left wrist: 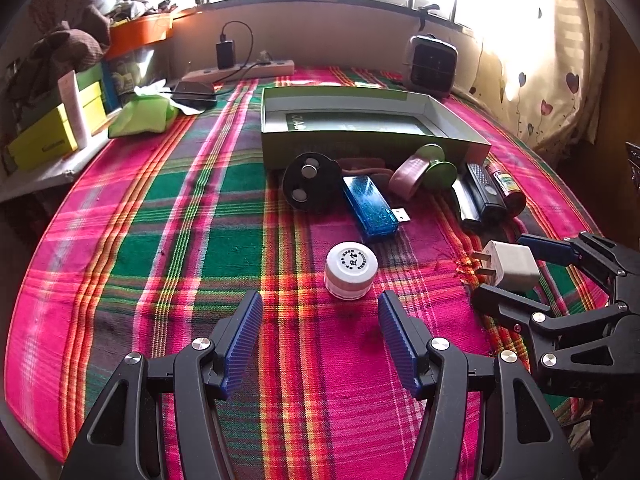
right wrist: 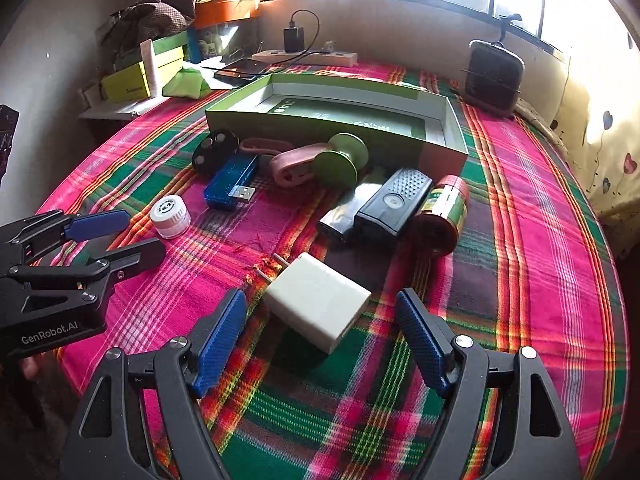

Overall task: Organize rigid objects
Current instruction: 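Grasp the white round jar with the left tool while the right tool grasps the white plug charger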

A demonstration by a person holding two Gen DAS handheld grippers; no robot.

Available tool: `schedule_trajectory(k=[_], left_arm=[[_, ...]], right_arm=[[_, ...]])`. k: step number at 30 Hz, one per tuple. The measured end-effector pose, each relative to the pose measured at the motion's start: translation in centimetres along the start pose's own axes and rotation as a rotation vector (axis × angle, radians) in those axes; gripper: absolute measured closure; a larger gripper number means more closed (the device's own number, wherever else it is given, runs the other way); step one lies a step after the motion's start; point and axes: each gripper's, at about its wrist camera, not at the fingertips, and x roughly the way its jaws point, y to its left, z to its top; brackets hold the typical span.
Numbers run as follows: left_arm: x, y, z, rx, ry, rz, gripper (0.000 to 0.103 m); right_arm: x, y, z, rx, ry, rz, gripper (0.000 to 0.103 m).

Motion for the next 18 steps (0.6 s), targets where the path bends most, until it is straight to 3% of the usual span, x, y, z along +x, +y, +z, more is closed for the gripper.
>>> schedule_trajectory(k=[11,14,18], left_arm=[[0.5,0.7,0.6,-0.003,0.007,0.0,0.044],[0.5,0.7,0.6,-0.004,0.008,0.001,0.044],[0.7,0.8,0.9,-0.011,0.009,-0.007,0.044]], right_arm=[[-0.8,1.8,-1.2,-0.071,-0.006,0.156,0.026],[-1.0,2.4,-1.5,-0.096,-0.005,0.158,0.026],[-0.7,2.1,-1.3,-0.064,-0.013,0.097,0.027]])
